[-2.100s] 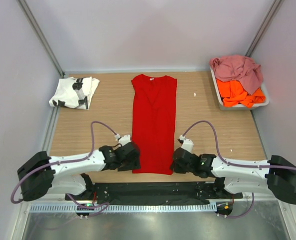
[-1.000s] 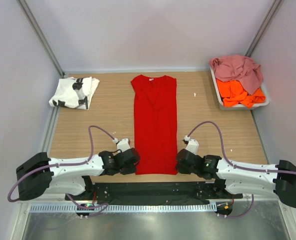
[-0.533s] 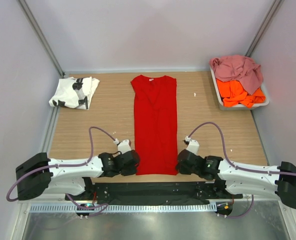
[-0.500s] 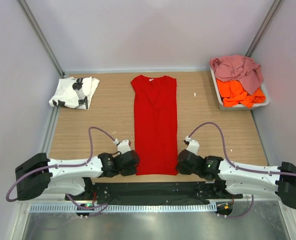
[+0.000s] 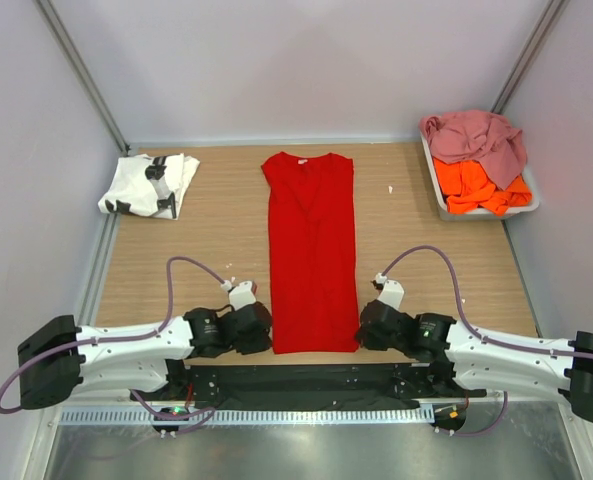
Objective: Fold and stack the t-shirts
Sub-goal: Fold the tshirt
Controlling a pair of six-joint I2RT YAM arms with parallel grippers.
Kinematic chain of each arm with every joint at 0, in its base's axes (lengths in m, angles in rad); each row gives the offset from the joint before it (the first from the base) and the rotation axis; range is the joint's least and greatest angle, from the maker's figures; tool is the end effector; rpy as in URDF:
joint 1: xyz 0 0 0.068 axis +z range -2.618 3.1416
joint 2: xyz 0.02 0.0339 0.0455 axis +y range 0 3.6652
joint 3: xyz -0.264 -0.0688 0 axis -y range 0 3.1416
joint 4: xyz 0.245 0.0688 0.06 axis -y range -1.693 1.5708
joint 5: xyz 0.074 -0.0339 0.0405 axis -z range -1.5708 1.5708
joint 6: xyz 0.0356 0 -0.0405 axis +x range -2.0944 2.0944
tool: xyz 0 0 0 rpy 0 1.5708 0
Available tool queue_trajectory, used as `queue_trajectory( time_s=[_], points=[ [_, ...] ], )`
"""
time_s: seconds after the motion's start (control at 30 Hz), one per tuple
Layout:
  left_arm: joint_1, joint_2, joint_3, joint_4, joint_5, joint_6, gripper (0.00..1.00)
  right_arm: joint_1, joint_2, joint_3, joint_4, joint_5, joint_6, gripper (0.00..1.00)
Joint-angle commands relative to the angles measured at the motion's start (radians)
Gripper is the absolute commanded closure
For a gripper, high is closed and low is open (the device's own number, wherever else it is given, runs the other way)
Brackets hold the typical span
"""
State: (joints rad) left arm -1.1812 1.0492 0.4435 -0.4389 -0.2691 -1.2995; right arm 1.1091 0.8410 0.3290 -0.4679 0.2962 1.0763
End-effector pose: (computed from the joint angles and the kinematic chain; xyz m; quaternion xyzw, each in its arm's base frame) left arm 0.0765 -0.1615 0.1586 -0.0914 0.9531 -0.2018 0.2061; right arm 0.0749 0.1271 0.1528 0.0274 0.9468 0.1907 0.2578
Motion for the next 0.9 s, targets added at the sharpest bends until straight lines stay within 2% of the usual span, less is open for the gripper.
queue_trajectory(
  time_s=[0.0,0.03,0.07,0.1,0.13,0.3,0.4,0.67,0.7,0.73,0.77,0.8,0.83,0.87],
  points=[
    [-0.006,-0.012,-0.014,-0.044,0.005,-0.004,0.70,0.001,0.004,0.010,-0.014,0.008,-0.007,0.97],
    [-0.006,-0.012,-0.025,-0.044,0.008,-0.009,0.57,0.001,0.007,0.004,-0.011,-0.002,-0.007,0.70],
    [-0.006,-0.012,-0.031,-0.043,0.013,-0.021,0.40,0.003,0.015,0.001,-0.003,-0.009,-0.004,0.53],
    [-0.008,-0.012,-0.035,-0.043,0.013,-0.026,0.35,0.001,0.023,-0.002,-0.005,-0.017,0.000,0.40],
    [-0.008,-0.015,-0.043,-0.043,0.013,-0.032,0.32,0.001,0.023,-0.011,-0.003,-0.019,0.005,0.31],
    [-0.009,-0.038,-0.057,-0.020,0.013,-0.049,0.29,0.001,-0.011,-0.041,0.011,-0.038,0.027,0.28],
    [-0.011,-0.034,-0.063,0.032,0.024,-0.050,0.30,0.001,-0.043,-0.056,0.012,-0.046,0.037,0.30],
    [-0.028,0.119,-0.065,0.158,0.068,-0.055,0.42,0.003,-0.049,-0.126,0.113,-0.132,0.066,0.54],
    [-0.031,0.132,-0.063,0.175,0.070,-0.057,0.48,0.003,-0.048,-0.128,0.114,-0.132,0.066,0.58],
    [-0.032,0.141,-0.063,0.183,0.076,-0.057,0.62,0.003,-0.048,-0.128,0.110,-0.132,0.065,0.68],
    [-0.034,0.156,-0.062,0.190,0.079,-0.058,0.72,0.003,-0.049,-0.127,0.094,-0.121,0.062,0.73],
    [-0.037,0.161,-0.062,0.196,0.080,-0.058,0.85,0.003,-0.060,-0.124,0.086,-0.117,0.062,0.86],
    [-0.040,0.161,-0.054,0.195,0.079,-0.054,1.00,0.003,-0.066,-0.119,0.078,-0.115,0.060,0.92],
    [-0.046,0.160,-0.048,0.187,0.062,-0.053,1.00,0.003,-0.075,-0.114,0.062,-0.109,0.059,0.97]
  ],
)
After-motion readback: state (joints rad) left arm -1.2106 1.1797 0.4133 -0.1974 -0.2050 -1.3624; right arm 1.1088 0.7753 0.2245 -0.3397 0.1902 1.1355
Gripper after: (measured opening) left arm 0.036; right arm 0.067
